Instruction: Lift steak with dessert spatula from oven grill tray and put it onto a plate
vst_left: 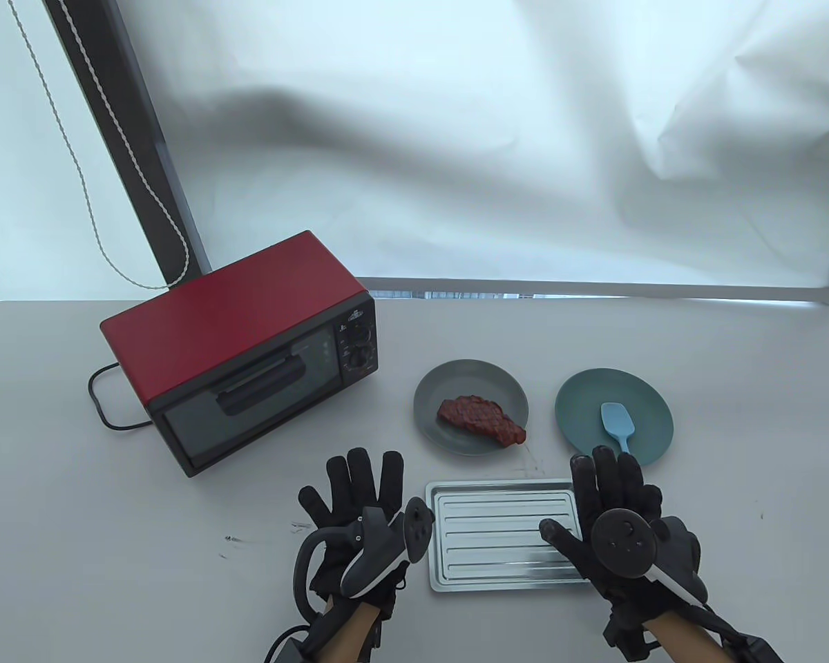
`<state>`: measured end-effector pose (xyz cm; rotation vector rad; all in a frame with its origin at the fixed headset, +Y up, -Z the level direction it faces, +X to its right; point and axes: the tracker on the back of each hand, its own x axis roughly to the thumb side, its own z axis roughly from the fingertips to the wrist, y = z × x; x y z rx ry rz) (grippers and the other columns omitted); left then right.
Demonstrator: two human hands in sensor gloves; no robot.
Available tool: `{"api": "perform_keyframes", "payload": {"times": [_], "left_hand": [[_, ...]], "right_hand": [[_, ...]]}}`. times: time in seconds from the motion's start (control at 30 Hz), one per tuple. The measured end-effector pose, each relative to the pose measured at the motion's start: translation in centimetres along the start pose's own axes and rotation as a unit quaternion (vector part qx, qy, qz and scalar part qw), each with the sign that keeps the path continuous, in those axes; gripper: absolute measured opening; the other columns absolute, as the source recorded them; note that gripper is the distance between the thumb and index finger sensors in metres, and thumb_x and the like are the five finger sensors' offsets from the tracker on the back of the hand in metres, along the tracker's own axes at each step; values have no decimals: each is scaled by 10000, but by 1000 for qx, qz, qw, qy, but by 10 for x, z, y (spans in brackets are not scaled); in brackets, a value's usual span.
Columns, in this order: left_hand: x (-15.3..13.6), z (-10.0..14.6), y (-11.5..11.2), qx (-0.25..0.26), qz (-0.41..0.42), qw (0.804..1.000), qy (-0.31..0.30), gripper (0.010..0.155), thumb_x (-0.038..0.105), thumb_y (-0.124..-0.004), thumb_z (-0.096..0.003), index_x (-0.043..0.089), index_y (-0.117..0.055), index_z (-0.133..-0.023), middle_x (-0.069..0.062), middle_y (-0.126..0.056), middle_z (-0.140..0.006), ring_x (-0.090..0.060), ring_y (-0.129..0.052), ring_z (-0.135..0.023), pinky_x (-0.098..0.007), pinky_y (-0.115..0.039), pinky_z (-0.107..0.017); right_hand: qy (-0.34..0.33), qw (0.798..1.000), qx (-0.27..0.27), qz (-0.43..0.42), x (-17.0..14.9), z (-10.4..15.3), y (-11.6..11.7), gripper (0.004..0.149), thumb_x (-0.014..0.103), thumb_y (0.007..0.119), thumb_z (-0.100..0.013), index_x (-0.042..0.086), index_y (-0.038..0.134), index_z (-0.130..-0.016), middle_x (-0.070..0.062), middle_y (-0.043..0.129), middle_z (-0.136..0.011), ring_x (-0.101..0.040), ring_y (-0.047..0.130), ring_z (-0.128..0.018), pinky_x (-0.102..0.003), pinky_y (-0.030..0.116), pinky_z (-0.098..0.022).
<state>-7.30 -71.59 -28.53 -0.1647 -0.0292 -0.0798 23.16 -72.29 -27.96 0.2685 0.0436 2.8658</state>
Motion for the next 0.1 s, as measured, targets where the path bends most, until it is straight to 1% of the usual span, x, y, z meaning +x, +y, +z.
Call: {"api": "perform_keyframes", "payload": {"times": [0.1], "left_hand": [[-1,-1,-2,-5,1,1000,-1,845,690,-386,-569,252,44,-1150,-249,-15,-1230,-526,-111,-1132,-813,-190,-668]], "right_hand": [[4,1000,8,4,-1,-1,1,930,666,581,-627,224,-72,-1119,-261,-116,-1217,-591,-10,-1099,-813,165,-718]]}}
